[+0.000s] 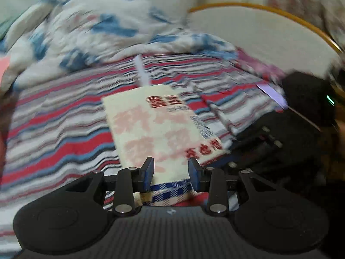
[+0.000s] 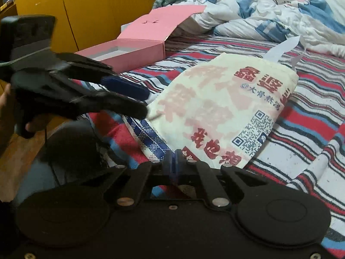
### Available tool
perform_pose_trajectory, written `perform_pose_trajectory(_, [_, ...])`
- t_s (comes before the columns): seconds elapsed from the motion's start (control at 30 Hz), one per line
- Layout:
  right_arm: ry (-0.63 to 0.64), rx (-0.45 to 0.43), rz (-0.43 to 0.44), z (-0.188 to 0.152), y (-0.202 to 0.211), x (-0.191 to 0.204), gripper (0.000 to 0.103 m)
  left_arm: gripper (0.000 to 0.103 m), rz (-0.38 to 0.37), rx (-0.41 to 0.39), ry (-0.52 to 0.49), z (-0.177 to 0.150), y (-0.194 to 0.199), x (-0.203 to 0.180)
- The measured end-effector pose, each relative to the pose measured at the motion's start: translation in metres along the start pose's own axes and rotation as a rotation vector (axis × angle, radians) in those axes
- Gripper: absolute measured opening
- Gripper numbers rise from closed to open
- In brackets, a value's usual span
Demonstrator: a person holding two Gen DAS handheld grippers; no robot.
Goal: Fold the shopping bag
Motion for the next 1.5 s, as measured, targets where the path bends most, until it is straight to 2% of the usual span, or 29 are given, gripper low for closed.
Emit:
perform_pose_trajectory(0.17, [-0.092, -0.002, 0.037, -0.002, 0.001, -0.007, 0.0, 0.033, 0.057, 0.076, -0.117, -0.013, -0.015, -0.002])
perform_pose_trajectory(0.27, [-0.128, -0.01, 0.052, -0.005, 0.004, -0.007, 0.0, 0.034, 0.073, 0.103, -0.069, -0.021, -0.025, 0.007])
perform_pose_trajectory(0.33, [-0.096, -0.028, 0.051, -0.005, 0.009, -0.004, 0.0, 0.034, 0.08, 0.108, -0.077, -0.023, -0.027, 0.007])
perform_pose_trajectory(0.4, [0.002, -0.056, 0.04, -0.005, 0.019, 0.004, 0.005, 0.034, 0.088, 0.105, -0.09, -0.025, -0.027, 0.006])
perform_pose_trajectory(0.5, [0.284, -0.109, -0.008, -0.009, 0.043, 0.023, 0.015, 0.034, 0.08, 0.111, -0.073, -0.025, -0.026, 0.007])
perform_pose_trajectory(0.57, [0.443, -0.08, -0.078, -0.016, 0.047, 0.029, 0.016, 0.034, 0.07, 0.122, -0.059, -0.024, -0.027, 0.009])
perform_pose_trajectory(0.63, [0.559, -0.061, -0.11, -0.023, 0.047, 0.033, 0.016, 0.034, 0.064, 0.131, -0.052, -0.023, -0.028, 0.01])
perform_pose_trajectory(0.73, [0.672, -0.033, -0.106, -0.032, 0.042, 0.04, 0.016, 0.034, 0.064, 0.144, -0.045, -0.022, -0.028, 0.008])
perform_pose_trajectory(0.83, [0.814, -0.002, -0.141, -0.043, 0.03, 0.044, 0.017, 0.034, 0.067, 0.157, -0.044, -0.021, -0.029, 0.007])
perform_pose_trajectory(1.03, [0.917, 0.024, -0.205, -0.047, 0.019, 0.047, 0.017, 0.033, 0.084, 0.178, -0.051, -0.019, -0.03, 0.004])
perform_pose_trajectory(1.1, [0.8, 0.031, -0.172, -0.04, 0.021, 0.044, 0.015, 0.033, 0.09, 0.174, -0.064, -0.018, -0.029, 0.003])
perform_pose_trajectory(1.17, [0.574, 0.038, -0.1, -0.029, 0.025, 0.031, 0.015, 0.033, 0.087, 0.165, -0.08, -0.017, -0.027, 0.001])
perform_pose_trajectory(1.27, [0.011, 0.076, 0.087, -0.01, 0.027, -0.013, 0.014, 0.033, 0.04, 0.16, -0.034, -0.014, -0.024, 0.006])
perform_pose_trajectory(1.33, [-0.372, 0.114, 0.211, -0.01, 0.022, -0.049, 0.012, 0.033, 0.003, 0.158, 0.011, -0.011, -0.021, 0.01])
perform_pose_trajectory(1.37, [-0.479, 0.13, 0.244, -0.012, 0.019, -0.059, 0.01, 0.033, -0.015, 0.157, 0.034, -0.01, -0.02, 0.012])
perform_pose_trajectory(1.5, [-0.674, 0.184, 0.298, -0.016, 0.011, -0.076, 0.009, 0.033, -0.044, 0.16, 0.085, -0.006, -0.02, 0.023])
Point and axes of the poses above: each gripper's, at about its wrist camera, not at the fingertips, and y roughly against the way its jaws point, x to its left, z to its top, the point moved 9 cm from there along -y, roughly the way its jaws point, and after that the axes turned 4 degrees about -x, right-handed, at the moved point
